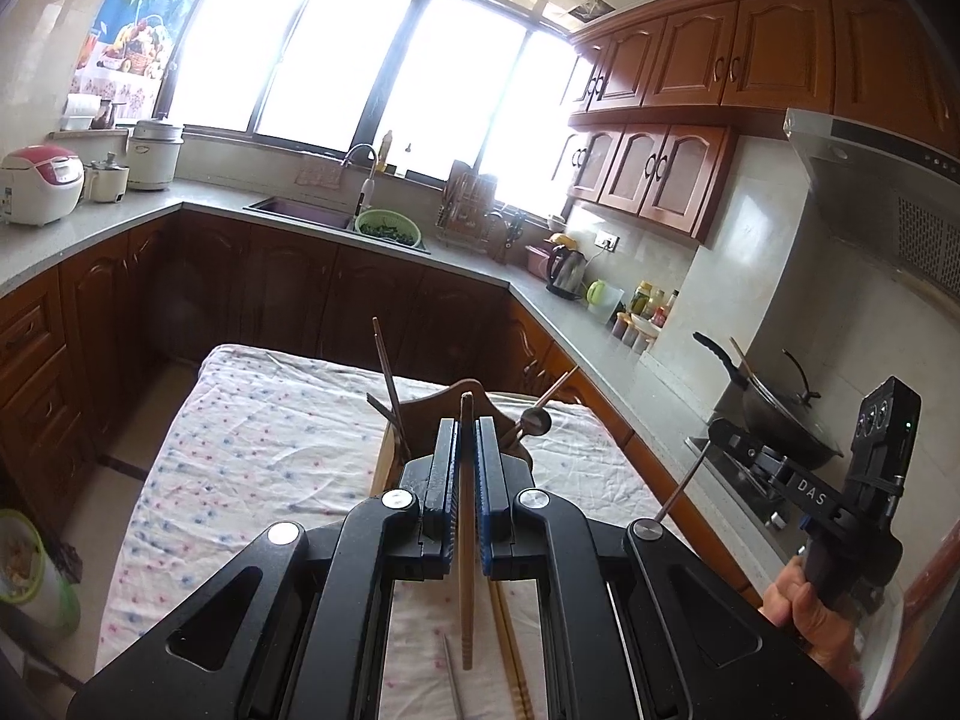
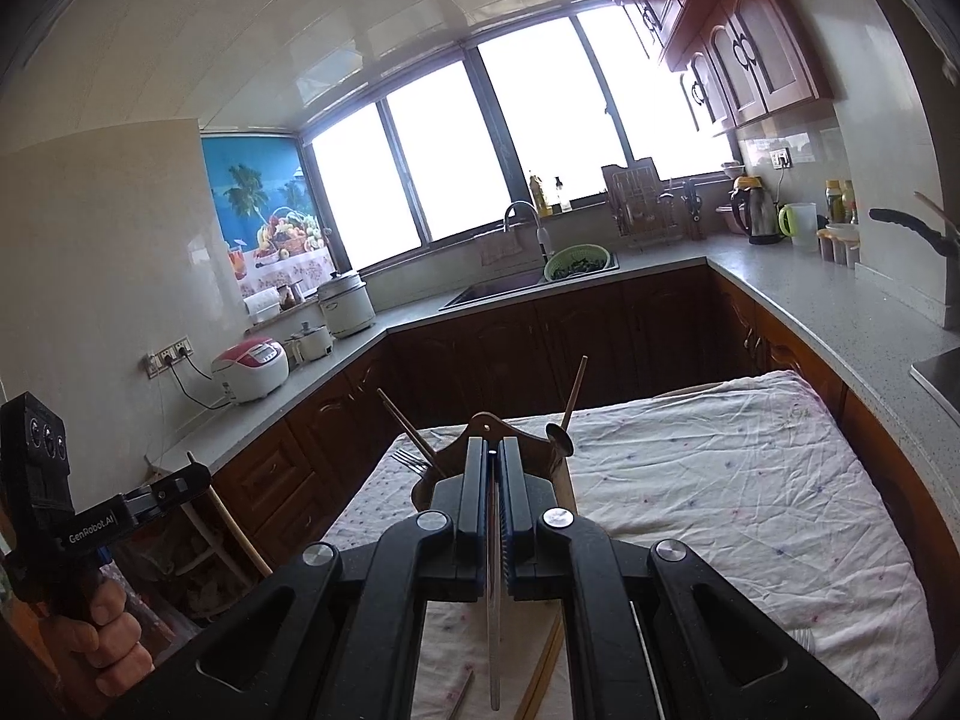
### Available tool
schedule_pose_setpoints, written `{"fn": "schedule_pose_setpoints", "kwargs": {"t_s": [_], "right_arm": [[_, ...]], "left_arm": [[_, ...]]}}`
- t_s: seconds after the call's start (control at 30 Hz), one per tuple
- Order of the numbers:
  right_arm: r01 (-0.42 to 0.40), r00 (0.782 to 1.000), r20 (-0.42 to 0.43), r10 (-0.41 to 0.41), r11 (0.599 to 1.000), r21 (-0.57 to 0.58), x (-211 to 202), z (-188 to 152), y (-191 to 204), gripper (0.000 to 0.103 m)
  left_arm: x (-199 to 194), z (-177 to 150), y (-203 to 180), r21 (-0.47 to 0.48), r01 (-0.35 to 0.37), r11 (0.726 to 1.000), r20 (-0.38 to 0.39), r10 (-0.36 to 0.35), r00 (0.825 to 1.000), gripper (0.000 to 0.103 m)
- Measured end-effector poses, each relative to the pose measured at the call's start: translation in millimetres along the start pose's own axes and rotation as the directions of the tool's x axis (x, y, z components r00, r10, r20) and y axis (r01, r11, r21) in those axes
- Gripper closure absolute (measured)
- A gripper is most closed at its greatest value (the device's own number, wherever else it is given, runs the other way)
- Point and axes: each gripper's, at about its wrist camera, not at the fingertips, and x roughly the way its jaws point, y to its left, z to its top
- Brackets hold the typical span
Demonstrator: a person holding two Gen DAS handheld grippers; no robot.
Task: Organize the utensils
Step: 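Lift both held chopsticks and carry them above the wooden holder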
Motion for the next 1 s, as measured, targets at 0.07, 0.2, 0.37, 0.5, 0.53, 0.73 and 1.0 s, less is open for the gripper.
{"fn": "schedule_pose_setpoints", "kwargs": {"t_s": [0.07,0.2,0.37,0.5,0.53,0.73,1.0], "right_arm": [[-0.003,1.000,0.013,0.003,1.000,0.007,4.4,7.2,-2.4,0.100],[-0.007,0.999,0.033,0.007,1.000,0.006,13.8,20.2,-3.6,0.100],[-0.011,0.998,0.057,0.011,1.000,0.001,25.7,35.1,-2.9,0.100],[-0.010,0.997,0.080,0.009,1.000,0.001,36.0,47.3,-3.7,0.100],[-0.008,0.996,0.086,0.008,1.000,0.000,38.7,49.9,-4.1,0.100],[0.000,0.993,0.115,0.001,1.000,-0.009,56.7,62.0,-7.4,0.100],[0.039,0.988,0.152,-0.032,0.998,-0.043,75.0,69.4,-8.3,0.100]], "left_arm": [[3.4,7.3,2.2,-0.005,0.000,1.000,0.011,0.000,1.000,0.099],[9.7,22.9,5.2,-0.010,-0.006,1.000,0.041,0.006,0.999,0.099],[18.0,41.9,7.2,-0.006,-0.010,1.000,0.081,0.010,0.997,0.099],[26.5,56.0,8.7,0.003,-0.019,1.000,0.109,0.019,0.994,0.099],[29.1,59.0,9.8,0.003,-0.021,1.000,0.114,0.021,0.993,0.099],[46.6,72.1,16.8,-0.016,-0.017,1.000,0.143,0.019,0.990,0.099],[70.6,83.4,26.2,-0.035,-0.028,0.999,0.166,0.033,0.986,0.099]]}}
